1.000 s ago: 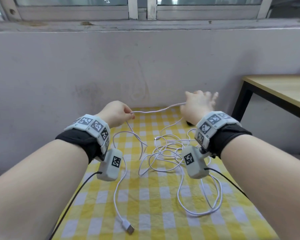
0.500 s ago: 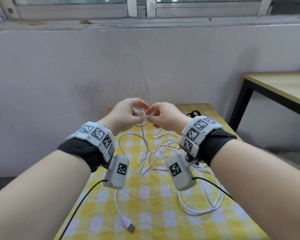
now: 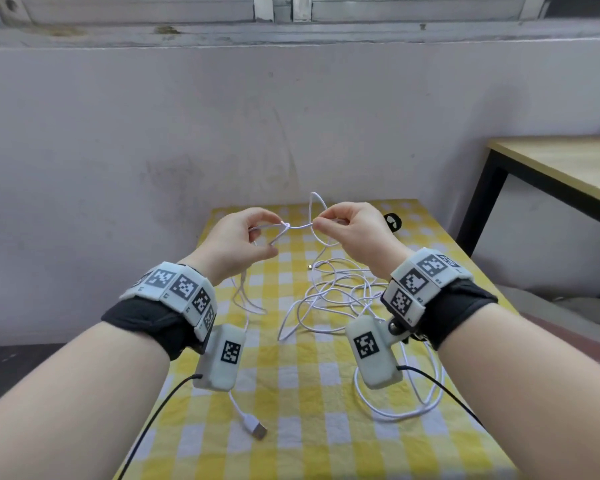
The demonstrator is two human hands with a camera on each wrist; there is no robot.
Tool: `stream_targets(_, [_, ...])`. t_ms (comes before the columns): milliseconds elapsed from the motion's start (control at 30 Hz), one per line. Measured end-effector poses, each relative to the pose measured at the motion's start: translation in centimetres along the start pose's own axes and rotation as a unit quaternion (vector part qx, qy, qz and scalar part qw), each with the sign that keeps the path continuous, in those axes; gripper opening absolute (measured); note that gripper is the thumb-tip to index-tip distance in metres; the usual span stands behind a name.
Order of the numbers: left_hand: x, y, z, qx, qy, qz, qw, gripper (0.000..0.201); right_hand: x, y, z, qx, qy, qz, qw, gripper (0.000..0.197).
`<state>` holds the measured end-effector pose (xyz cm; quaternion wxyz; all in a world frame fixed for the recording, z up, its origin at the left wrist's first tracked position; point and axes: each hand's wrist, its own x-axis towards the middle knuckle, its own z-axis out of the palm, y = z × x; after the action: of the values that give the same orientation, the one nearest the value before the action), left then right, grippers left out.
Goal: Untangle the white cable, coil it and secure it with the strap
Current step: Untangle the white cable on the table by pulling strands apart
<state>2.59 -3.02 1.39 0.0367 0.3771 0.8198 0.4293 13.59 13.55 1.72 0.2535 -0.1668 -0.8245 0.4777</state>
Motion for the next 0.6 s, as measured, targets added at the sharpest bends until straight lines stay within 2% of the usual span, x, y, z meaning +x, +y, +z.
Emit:
stream_targets(167, [-0.1,-1.0,-0.1,0.041,0.04,-0.009,0.998,0.01,-0.1,0.8,-0.3,0.009,0.022,0.012,1.0,0.017])
stream_targets(267, [0.0,-1.7,-0.3,0.025,0.042,-0.01,0.999,0.022,0.1,1.1,-0.5,0.009,0.056,0.017,0.998,0.023])
stream_targets(367, [0.1,-2.7,-1.3,-0.057,0.076,-0.065,0.993,0.021,0.4,1.6,-1.2,0.015,0.087,0.029,0.996,0.027])
stream_targets(533, [0.6,-4.4,-1.9,-0.108,0.168,-0.133,0.971,0.025,0.5,1.8,-1.3,0.018,0.109,0.042,0.993,0.022])
stream_targets(600, [0.9,-4.6,-1.9,-0.191,0.18,-0.169,0.95,0.029,0.6,2.1,-1.1,0.005,0.121,0.064,0.991,0.023])
